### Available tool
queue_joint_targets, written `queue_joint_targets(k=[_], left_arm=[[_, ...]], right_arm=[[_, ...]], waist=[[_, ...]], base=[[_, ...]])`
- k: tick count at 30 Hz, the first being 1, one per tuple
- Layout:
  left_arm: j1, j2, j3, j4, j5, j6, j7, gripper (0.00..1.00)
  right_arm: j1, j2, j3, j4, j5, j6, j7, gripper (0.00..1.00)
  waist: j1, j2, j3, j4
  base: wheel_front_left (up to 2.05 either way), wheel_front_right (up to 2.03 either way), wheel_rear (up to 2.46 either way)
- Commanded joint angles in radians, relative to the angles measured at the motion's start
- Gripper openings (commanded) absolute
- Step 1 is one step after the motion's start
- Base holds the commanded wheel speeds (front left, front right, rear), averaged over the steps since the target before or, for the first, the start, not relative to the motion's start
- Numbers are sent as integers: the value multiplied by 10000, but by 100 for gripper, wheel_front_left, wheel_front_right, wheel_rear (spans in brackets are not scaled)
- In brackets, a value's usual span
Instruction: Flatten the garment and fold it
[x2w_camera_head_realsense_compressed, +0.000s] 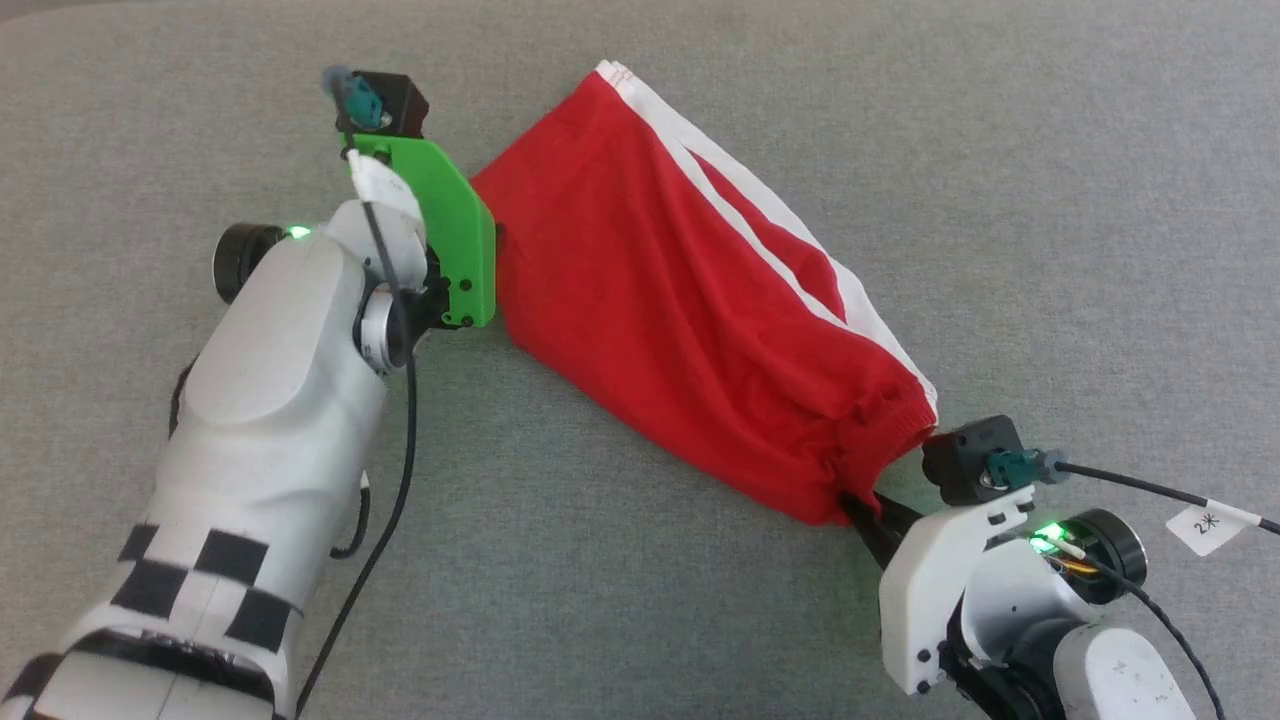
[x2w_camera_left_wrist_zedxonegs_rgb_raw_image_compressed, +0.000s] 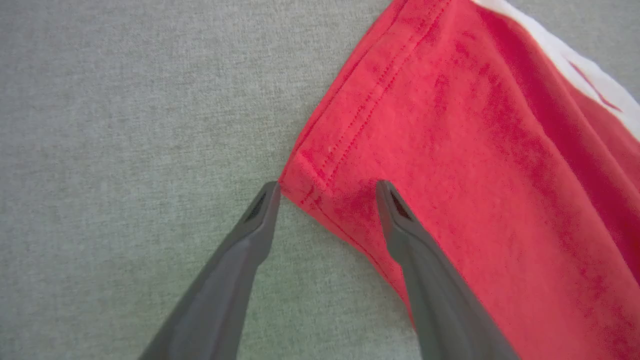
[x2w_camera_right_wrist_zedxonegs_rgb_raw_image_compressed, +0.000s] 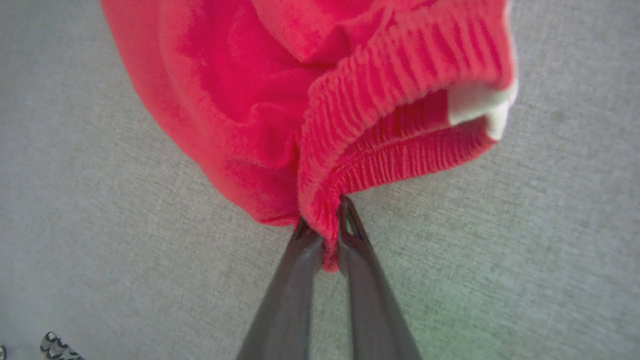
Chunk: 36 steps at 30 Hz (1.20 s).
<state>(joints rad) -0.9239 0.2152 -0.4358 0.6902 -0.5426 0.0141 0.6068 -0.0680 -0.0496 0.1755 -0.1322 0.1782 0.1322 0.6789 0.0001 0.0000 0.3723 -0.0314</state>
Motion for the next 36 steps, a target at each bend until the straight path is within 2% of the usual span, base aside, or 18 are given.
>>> queue_joint_targets(k=[1, 6, 9, 10, 11, 12, 25, 33, 36], left_arm=[[-285, -33, -117, 190, 124, -18, 96, 100], [-583, -73, -520, 919, 391, -82, 470, 100], [-663, -143, -659, 1398, 420, -227, 286, 100], [-670, -145, -676, 1457, 428, -285, 132, 84], [-679, -146, -693, 1500, 439, -338, -4, 30], [-687, -157, -704, 1582, 431, -391, -115, 0], [-613, -428, -294, 2334, -326, -829, -922, 0], [-99, -221, -37, 2134, -918, -1154, -1068, 0], [225, -142, 42, 1950, -1102, -1193, -1115, 0]], right_arm=[[-49, -7, -36, -37, -23, -15, 74, 0], [-25, -7, -66, -181, -67, -15, 125, 0], [-42, -7, -66, -255, -71, -15, 151, 0], [-49, -7, -65, -266, -67, -15, 152, 0], [-53, -7, -69, -277, -63, -15, 155, 0], [-58, -7, -82, -290, -65, -15, 159, 0], [-27, -7, -157, -248, -59, -15, 221, 0], [19, -7, -269, -313, 567, -15, 640, 0], [57, -210, -387, -340, 850, -15, 965, 0]], waist=[[-1, 0, 152, -91], [-1, 0, 312, -147], [-1, 0, 425, -198], [-1, 0, 448, -207], [-1, 0, 472, -209], [-1, 0, 497, -205], [-1, 0, 156, -11], [-1, 0, -691, 319], [-1, 0, -1010, 495]], base=[[0, 0, 0], [0, 0, 0], [0, 0, 0], [0, 0, 0], [0, 0, 0], [0, 0, 0], [0, 0, 0], [0, 0, 0], [0, 0, 0]])
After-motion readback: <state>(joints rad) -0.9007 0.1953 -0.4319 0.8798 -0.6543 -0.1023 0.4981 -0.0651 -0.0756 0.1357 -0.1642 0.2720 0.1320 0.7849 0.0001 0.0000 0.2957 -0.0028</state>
